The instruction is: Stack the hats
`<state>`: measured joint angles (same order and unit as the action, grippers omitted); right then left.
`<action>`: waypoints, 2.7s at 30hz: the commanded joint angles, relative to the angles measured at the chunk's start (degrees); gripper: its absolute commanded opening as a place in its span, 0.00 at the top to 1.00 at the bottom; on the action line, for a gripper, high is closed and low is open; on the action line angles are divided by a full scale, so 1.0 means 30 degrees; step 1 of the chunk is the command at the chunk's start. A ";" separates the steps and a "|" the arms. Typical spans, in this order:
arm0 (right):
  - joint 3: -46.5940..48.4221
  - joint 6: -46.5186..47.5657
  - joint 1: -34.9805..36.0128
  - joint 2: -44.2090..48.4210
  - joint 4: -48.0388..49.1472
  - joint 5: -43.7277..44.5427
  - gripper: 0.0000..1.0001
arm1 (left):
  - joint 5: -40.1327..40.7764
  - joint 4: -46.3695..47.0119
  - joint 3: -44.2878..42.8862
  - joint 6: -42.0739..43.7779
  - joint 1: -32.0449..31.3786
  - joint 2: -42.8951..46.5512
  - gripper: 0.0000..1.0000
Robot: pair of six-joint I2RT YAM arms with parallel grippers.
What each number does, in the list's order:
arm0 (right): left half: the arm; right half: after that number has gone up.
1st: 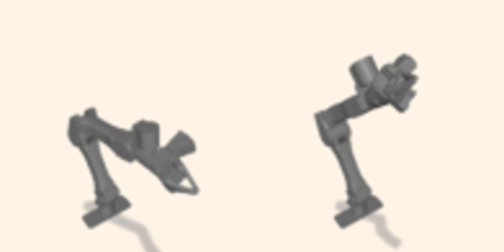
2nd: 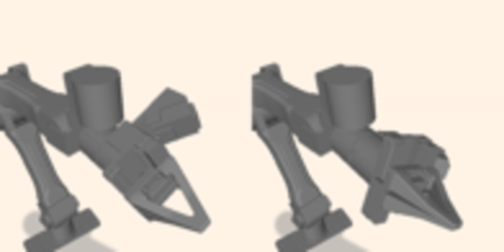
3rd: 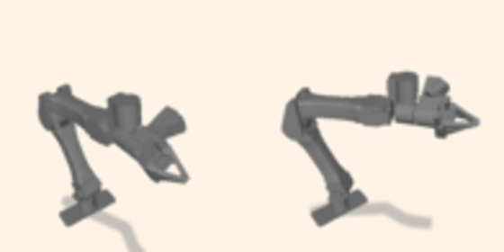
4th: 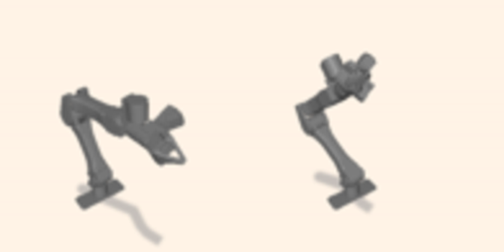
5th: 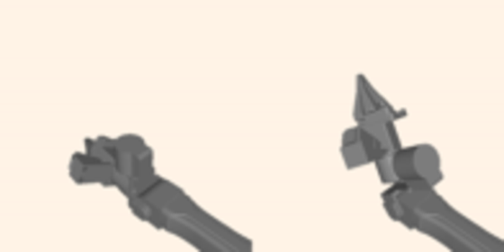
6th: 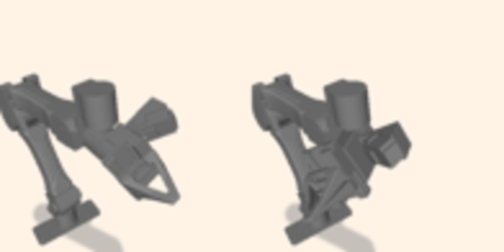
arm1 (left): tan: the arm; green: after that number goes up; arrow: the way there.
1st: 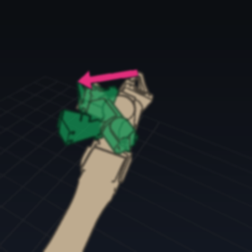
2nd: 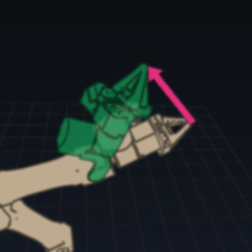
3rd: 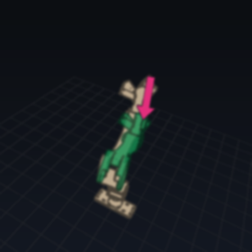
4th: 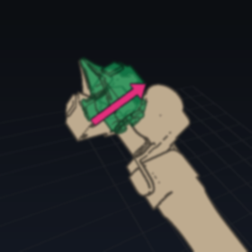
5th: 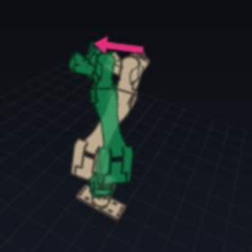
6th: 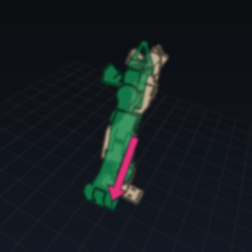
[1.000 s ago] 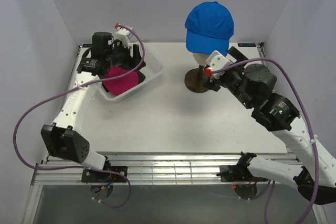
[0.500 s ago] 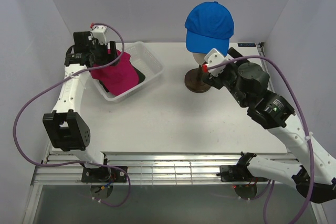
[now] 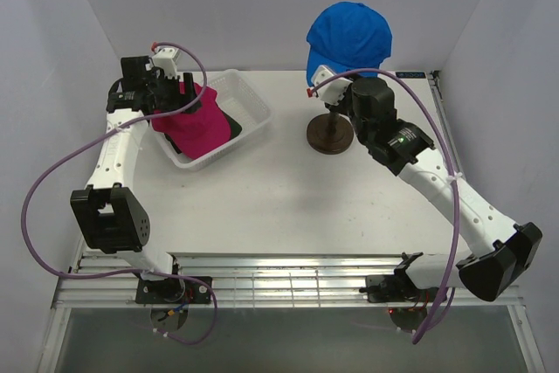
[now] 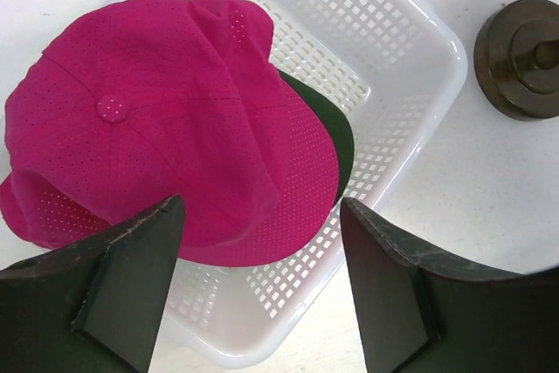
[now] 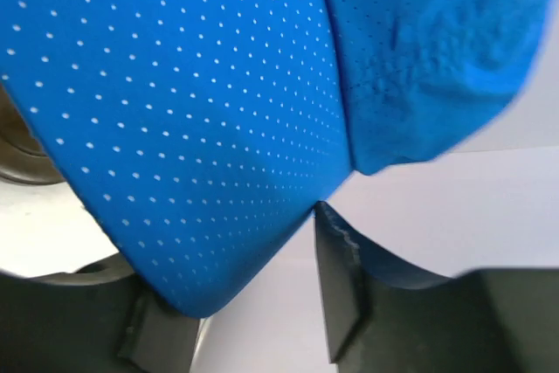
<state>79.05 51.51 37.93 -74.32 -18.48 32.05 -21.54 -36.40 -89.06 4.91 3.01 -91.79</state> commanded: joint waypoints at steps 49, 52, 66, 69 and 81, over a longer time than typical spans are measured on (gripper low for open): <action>0.0605 0.0381 0.0364 0.0897 0.2939 0.2558 0.16 | -0.1904 0.0152 0.0447 -0.0083 -0.0035 0.1065 0.17; 0.0605 0.0030 0.0538 0.1189 0.2499 0.2353 0.02 | -0.0504 -0.0111 0.0068 0.0443 -0.0035 0.0627 0.16; 0.0692 -0.1494 0.0803 0.2391 0.0625 0.1796 0.10 | 0.4041 -0.0405 -0.2800 0.2817 0.0228 -0.1949 0.12; 0.0546 -0.1904 0.0891 0.2684 0.0360 0.1796 0.10 | 0.4746 -0.0668 -0.3535 0.2876 0.0579 -0.3237 0.16; 0.0282 -0.2462 0.1155 0.3505 -0.0227 0.1767 0.09 | 0.3842 -0.0376 -0.3655 0.2555 0.1517 -0.4677 0.44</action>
<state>79.96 45.36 40.93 -64.86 -19.90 37.32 -8.86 -37.63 -98.98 12.97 6.74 -104.84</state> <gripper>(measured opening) 0.911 0.587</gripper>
